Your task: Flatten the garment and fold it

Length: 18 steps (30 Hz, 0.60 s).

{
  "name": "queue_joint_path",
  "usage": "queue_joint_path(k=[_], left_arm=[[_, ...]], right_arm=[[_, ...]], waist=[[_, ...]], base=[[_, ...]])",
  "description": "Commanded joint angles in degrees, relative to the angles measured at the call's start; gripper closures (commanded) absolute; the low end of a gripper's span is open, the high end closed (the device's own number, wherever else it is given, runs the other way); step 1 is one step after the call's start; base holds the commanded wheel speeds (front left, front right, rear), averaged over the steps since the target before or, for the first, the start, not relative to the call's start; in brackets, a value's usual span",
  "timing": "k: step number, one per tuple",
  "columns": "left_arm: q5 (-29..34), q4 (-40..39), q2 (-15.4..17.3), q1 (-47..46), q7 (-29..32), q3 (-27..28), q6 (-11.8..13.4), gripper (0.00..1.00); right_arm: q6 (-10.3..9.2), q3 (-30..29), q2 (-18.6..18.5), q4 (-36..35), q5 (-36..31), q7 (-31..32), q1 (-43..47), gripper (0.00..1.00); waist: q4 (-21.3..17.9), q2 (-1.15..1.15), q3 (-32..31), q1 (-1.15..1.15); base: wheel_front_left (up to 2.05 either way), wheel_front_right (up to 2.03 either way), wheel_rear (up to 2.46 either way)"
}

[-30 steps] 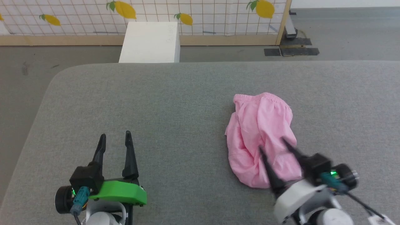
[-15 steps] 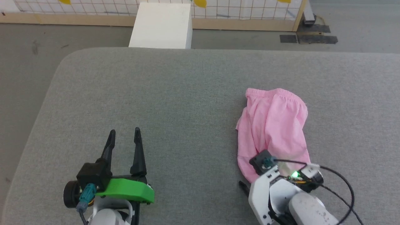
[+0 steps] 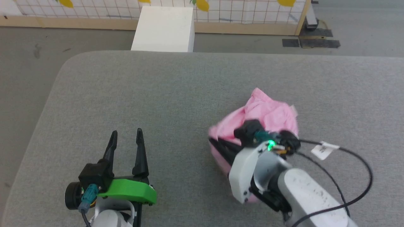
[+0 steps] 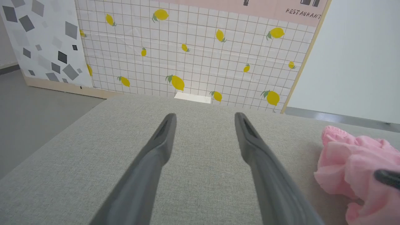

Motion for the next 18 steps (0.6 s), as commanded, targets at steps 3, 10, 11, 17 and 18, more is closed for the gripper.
queue_joint_path(k=[3,10,11,17,18], left_arm=[[0.79,0.30,-0.14,0.20,-0.20,0.29,-0.38,0.00],[1.13,0.63,-0.15,0.94,-0.20,0.62,-0.91,0.00],[1.08,0.74,-0.15,0.98,-0.20,0.52,-1.03,0.00],[0.97,0.75,-0.15,0.71,-0.20,-0.04,-1.07,0.00],[1.02,0.72,-0.15,0.59,-0.20,-0.07,-1.05,0.00]], right_arm=[[-0.08,0.30,-1.17,-7.95,2.02,-4.04,-4.05,1.00],[-0.08,-10.83,-3.98,-14.59,2.08,-3.22,-2.78,1.00],[-0.08,-13.12,-4.42,-13.97,1.37,-2.15,-1.44,1.00],[-0.08,-26.22,-4.43,-6.91,-2.82,2.18,6.70,1.00],[-0.08,-28.99,-4.03,-5.35,-3.99,2.08,7.71,1.00]], waist=[[-1.69,0.00,-1.59,0.00],[-3.00,0.00,-2.60,0.00],[-3.06,0.00,-2.57,0.00],[-3.62,0.00,-1.70,0.00],[-3.73,0.00,-1.52,0.00]], base=[[0.00,0.00,0.00],[0.00,0.00,0.00],[0.00,0.00,0.00],[0.00,0.00,0.00],[0.00,0.00,0.00]])
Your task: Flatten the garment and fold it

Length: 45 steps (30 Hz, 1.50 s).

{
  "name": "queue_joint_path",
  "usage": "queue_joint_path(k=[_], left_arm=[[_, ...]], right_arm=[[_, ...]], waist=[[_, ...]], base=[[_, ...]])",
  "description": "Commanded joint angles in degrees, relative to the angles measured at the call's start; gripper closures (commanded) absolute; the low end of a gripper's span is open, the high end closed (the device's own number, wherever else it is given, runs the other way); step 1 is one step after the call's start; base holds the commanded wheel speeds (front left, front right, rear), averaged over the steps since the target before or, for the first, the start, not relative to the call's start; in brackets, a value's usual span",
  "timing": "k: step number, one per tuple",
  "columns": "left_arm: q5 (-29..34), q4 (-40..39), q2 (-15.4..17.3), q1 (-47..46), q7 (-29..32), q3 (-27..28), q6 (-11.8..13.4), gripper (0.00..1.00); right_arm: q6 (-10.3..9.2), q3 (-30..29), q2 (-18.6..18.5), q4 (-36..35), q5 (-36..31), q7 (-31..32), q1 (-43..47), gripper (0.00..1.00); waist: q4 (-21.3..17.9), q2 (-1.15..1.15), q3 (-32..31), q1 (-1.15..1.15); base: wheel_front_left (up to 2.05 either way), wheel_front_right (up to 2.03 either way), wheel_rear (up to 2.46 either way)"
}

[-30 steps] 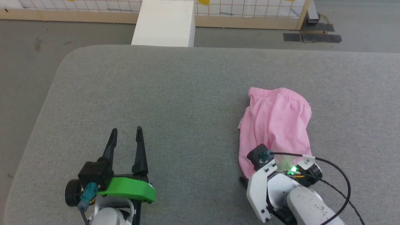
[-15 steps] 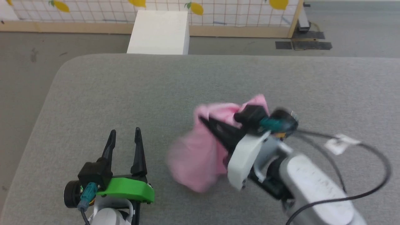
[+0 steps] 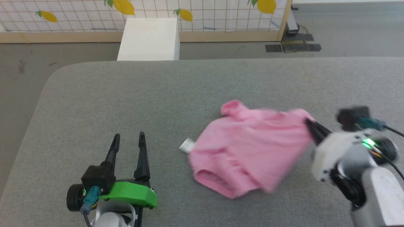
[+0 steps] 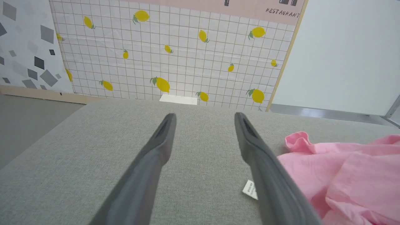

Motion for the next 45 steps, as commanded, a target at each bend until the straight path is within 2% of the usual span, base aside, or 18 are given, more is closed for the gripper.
queue_joint_path(k=[1,2,5,10,14,18,23,29,30,31,32,37,41,45], left_arm=[[0.25,-0.09,-0.12,-0.07,-0.20,-0.09,-0.04,0.00],[0.31,-0.12,-0.12,-0.23,-0.20,-0.09,-0.02,0.00],[0.46,-0.20,-0.12,-0.54,-0.20,-0.04,0.03,0.00],[0.55,-0.47,-0.13,-0.75,-0.20,0.07,0.13,0.00],[0.46,-0.84,-0.13,-1.12,-0.20,0.30,0.27,0.00],[0.46,-1.12,-0.13,-1.77,-0.20,0.47,0.34,0.00],[0.28,-1.12,-0.13,-2.95,-0.20,-0.24,0.33,0.00],[0.19,-1.35,-0.13,-3.44,-0.21,-0.87,0.54,0.00],[0.24,-1.36,-0.13,-3.46,-0.21,-0.87,0.55,0.00],[0.23,-1.39,-0.13,-3.45,-0.21,-0.84,0.58,0.00],[0.23,-1.41,-0.13,-3.42,-0.21,-0.82,0.60,0.00],[0.19,-1.32,-0.13,-2.98,-0.21,-0.71,0.73,0.00],[0.29,-0.88,-0.13,-2.64,-0.21,-0.71,0.55,0.00],[0.30,-0.65,-0.13,-2.45,-0.21,-0.52,0.37,0.00]], right_arm=[[-0.09,-3.06,0.50,1.45,-1.88,-0.43,1.04,0.63],[-0.09,-5.06,0.66,2.77,-3.59,-0.60,1.85,0.00],[-0.09,-9.45,1.09,4.43,-7.97,-1.12,3.84,0.00],[-0.09,-12.96,2.14,0.16,-13.47,-4.17,7.66,0.00],[-0.09,-6.39,2.34,-7.11,-12.43,-7.15,11.55,0.00],[-0.09,2.18,0.99,-9.62,-11.44,-5.51,13.77,0.00],[-0.09,9.23,-1.03,-5.24,-11.29,-2.22,12.22,0.00],[-0.09,12.06,-1.64,1.66,-12.11,-0.09,8.91,0.00],[-0.09,11.87,-1.41,2.81,-12.14,0.05,8.35,0.60],[-0.09,11.27,-1.05,3.35,-12.11,-0.19,8.05,0.87],[-0.09,10.57,-0.64,3.71,-12.16,-0.56,7.80,1.00],[-0.09,1.96,3.12,2.81,-11.32,-4.22,8.60,1.00],[-0.09,-9.13,6.16,-0.44,-8.67,-7.48,10.93,1.00],[-0.09,-20.97,7.18,-0.95,-5.40,-8.35,13.07,1.00]], waist=[[-0.30,0.00,0.41,0.00],[-0.39,0.00,0.52,0.00],[-0.54,0.00,0.66,0.00],[-0.84,0.00,0.93,0.00],[-1.21,0.00,1.43,0.00],[-1.61,0.00,2.22,0.00],[-1.07,0.00,3.24,0.00],[0.05,0.00,4.16,0.00],[0.21,0.00,4.28,0.00],[0.27,0.00,4.35,0.00],[0.32,0.00,4.39,0.00],[0.19,0.00,4.03,0.00],[-0.51,0.00,3.19,0.00],[-1.53,0.00,2.51,0.00]], base=[[0.00,0.00,0.00],[0.00,0.00,0.00],[0.00,0.00,0.00],[0.00,0.00,0.00],[0.00,0.00,0.00],[0.00,0.00,0.00],[0.00,0.00,0.00],[0.00,0.00,0.00],[0.00,0.00,0.00],[0.00,0.00,0.00],[0.00,0.00,0.00],[0.00,0.00,0.00],[0.00,0.00,0.00],[0.00,0.00,0.00]])
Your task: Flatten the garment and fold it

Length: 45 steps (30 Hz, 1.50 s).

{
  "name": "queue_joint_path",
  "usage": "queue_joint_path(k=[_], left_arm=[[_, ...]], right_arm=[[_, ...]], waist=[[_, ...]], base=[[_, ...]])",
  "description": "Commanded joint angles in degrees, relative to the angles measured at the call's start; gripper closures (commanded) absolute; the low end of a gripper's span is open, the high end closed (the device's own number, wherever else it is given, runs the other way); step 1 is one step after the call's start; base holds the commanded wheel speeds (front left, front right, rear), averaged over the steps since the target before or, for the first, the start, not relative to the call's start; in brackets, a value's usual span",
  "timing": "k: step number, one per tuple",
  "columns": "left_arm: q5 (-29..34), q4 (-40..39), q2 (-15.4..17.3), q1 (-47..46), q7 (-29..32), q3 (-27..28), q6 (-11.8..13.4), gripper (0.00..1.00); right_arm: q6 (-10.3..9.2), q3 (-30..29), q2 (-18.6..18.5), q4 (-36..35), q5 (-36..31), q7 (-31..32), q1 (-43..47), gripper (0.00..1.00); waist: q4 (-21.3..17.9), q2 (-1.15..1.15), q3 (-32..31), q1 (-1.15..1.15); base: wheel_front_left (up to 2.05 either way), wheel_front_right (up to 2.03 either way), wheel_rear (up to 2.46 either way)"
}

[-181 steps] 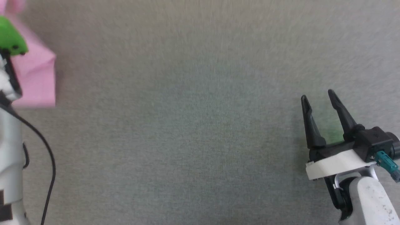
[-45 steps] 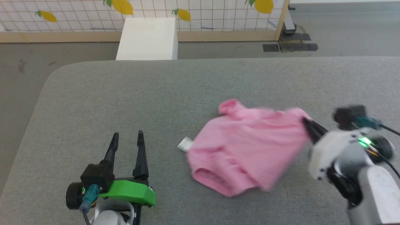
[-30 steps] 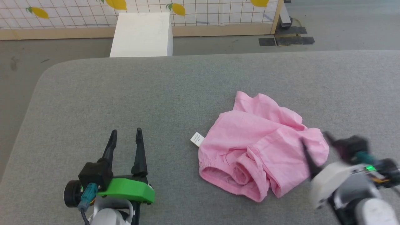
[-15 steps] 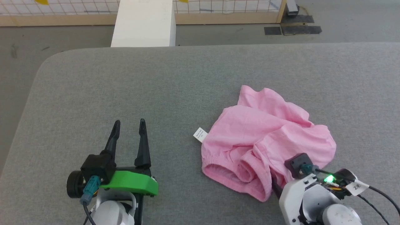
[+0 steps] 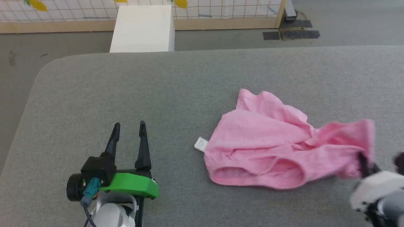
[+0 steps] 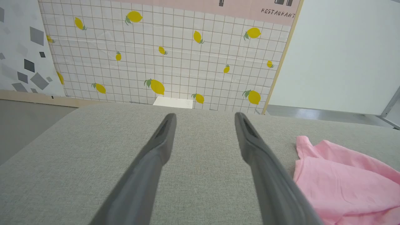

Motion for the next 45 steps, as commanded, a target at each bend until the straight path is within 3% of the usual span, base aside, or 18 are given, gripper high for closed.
queue_joint_path(k=[1,2,3,8,12,17,20,26,34,35,36,37,42,45], left_arm=[[0.31,0.18,-0.10,0.18,-0.21,-0.05,-0.25,0.00],[0.38,0.31,-0.10,0.24,-0.21,-0.14,-0.43,0.00],[0.44,0.41,-0.10,0.27,-0.21,-0.18,-0.55,0.00],[0.53,0.79,-0.10,0.34,-0.21,-0.32,-0.92,0.00],[0.64,1.40,-0.10,0.45,-0.21,-1.50,-1.78,0.00],[-0.75,5.23,-0.10,-0.27,0.17,-8.88,-4.65,0.00],[-2.51,9.24,-0.10,-1.94,4.73,-15.27,-5.73,0.00],[-5.54,14.71,-0.10,-5.34,17.91,-22.32,-2.79,0.00],[-4.72,17.77,1.10,-7.78,31.90,-23.59,0.98,0.00],[-4.72,17.91,1.45,-7.76,33.52,-23.67,1.22,0.05],[-4.81,17.91,1.88,-7.71,35.36,-23.63,1.56,0.67],[-4.98,17.78,2.26,-7.63,36.70,-23.63,1.61,1.00],[-5.32,13.93,6.57,-7.82,40.37,-22.12,1.58,1.00],[-3.92,10.50,11.79,-9.63,40.10,-19.21,2.65,1.00]], right_arm=[[-0.09,-2.27,0.01,0.71,0.70,0.05,0.91,1.00],[-0.09,-3.75,0.03,1.34,0.60,0.29,1.28,0.72],[-0.09,-4.90,0.04,1.93,0.26,0.84,1.66,0.00],[-0.09,-9.89,0.06,2.45,0.36,1.52,2.09,0.00],[-0.09,-11.23,0.06,-0.79,0.11,-2.16,2.21,0.00],[-0.09,-6.02,0.06,-6.93,-1.85,-8.29,3.13,0.00],[-0.09,-0.87,0.04,-10.83,-2.87,-12.25,3.53,0.00],[-0.09,7.85,-0.51,-13.67,-3.77,-17.21,3.97,0.00],[-0.09,12.02,-0.39,-12.24,-1.97,-18.55,3.05,0.00],[-0.09,12.18,-0.38,-12.04,-1.89,-18.68,2.91,0.00],[-0.09,12.32,-0.36,-11.78,-1.79,-18.84,2.73,0.00],[-0.09,12.43,-0.34,-11.60,-1.70,-18.95,2.59,0.00],[-0.09,13.04,-0.26,-11.04,-1.30,-19.33,1.61,0.00],[-0.09,13.25,-0.21,-10.95,-1.12,-19.50,0.88,0.00]], waist=[[-0.83,0.00,-0.44,0.00],[-1.10,0.00,-0.53,0.00],[-1.28,0.00,-0.58,0.00],[-2.15,0.00,-0.93,0.00],[-2.88,0.00,-1.25,0.00],[-4.08,0.00,-1.69,0.00],[-5.13,0.00,-1.71,0.00],[-7.75,0.00,-0.92,0.00],[-10.41,0.00,0.78,0.00],[-10.57,0.00,0.96,0.00],[-10.73,0.00,1.16,0.00],[-10.86,0.00,1.33,0.00],[-11.43,0.00,2.39,0.00],[-11.60,0.00,3.09,0.00]], base=[[0.00,0.00,0.00],[0.00,0.00,0.00],[0.00,0.00,0.00],[0.00,0.00,0.00],[0.00,0.00,0.00],[0.00,0.00,0.00],[0.00,0.00,0.00],[0.00,0.00,0.00],[0.00,0.00,0.00],[0.00,0.00,0.00],[0.00,0.00,0.00],[0.00,0.00,0.00],[0.00,0.00,0.00],[0.00,0.00,0.00]])
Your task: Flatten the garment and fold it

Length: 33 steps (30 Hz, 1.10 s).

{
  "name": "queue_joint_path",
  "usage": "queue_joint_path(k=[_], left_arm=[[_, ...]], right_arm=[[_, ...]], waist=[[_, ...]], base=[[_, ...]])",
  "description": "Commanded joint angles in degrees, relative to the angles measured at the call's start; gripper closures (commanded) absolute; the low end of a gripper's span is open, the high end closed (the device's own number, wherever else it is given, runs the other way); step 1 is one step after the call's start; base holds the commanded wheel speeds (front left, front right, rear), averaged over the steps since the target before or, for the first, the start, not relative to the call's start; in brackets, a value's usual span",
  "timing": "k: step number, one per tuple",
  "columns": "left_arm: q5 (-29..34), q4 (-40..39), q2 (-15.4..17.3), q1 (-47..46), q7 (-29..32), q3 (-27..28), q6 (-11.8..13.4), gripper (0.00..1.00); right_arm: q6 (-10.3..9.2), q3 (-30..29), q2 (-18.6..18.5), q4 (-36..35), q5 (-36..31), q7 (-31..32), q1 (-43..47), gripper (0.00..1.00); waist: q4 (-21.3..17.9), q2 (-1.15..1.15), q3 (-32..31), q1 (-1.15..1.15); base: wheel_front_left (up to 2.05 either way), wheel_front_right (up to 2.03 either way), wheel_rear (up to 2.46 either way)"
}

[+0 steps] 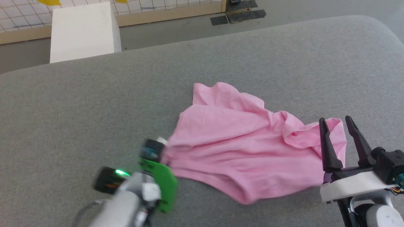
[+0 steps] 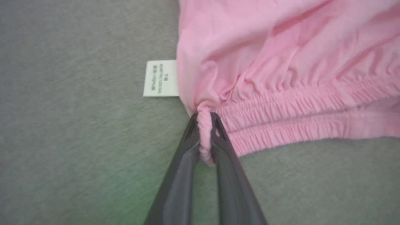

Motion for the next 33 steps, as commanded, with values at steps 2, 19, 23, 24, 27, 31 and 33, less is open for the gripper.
queue_joint_path(k=[2,19,23,24,27,31,33], left_arm=[[1.17,-0.88,6.22,-2.52,-0.58,4.08,1.83,1.00],[0.52,12.75,11.73,-20.55,-11.83,12.70,1.88,0.00],[-0.70,14.35,9.12,-18.94,-15.64,12.47,1.95,0.00],[-0.99,14.36,8.57,-18.14,-16.93,12.50,2.06,0.00],[-2.09,12.88,6.80,-15.17,-20.80,12.80,2.47,0.00],[-2.55,7.56,4.66,-9.62,-25.23,11.75,2.75,0.00],[-2.76,3.79,3.43,-6.13,-26.73,10.45,2.46,0.00]], right_arm=[[-0.08,0.41,0.10,0.32,0.53,-0.41,-1.43,0.00],[-0.08,5.78,-1.36,3.52,2.71,0.69,-5.16,0.00],[-0.08,5.53,-1.83,3.70,2.64,0.88,-4.99,0.00],[-0.08,5.39,-2.00,3.68,2.56,0.96,-4.83,0.00],[-0.08,4.83,-2.30,3.39,2.25,1.29,-4.16,0.00],[-0.08,4.27,-2.32,2.60,1.80,1.96,-2.82,0.00],[-0.08,3.99,-2.17,2.20,1.55,2.43,-2.07,0.00]], waist=[[-0.30,0.00,0.93,0.00],[-0.11,0.00,5.99,0.00],[1.64,0.00,4.86,0.00],[2.21,0.00,4.28,0.00],[3.74,0.00,2.58,0.00],[5.57,0.00,0.37,0.00],[6.30,0.00,-0.63,0.00]], base=[[0.00,0.00,0.00],[0.00,0.00,0.00],[0.00,0.00,0.00],[0.00,0.00,0.00],[0.00,0.00,0.00],[0.00,0.00,0.00],[0.00,0.00,0.00]])
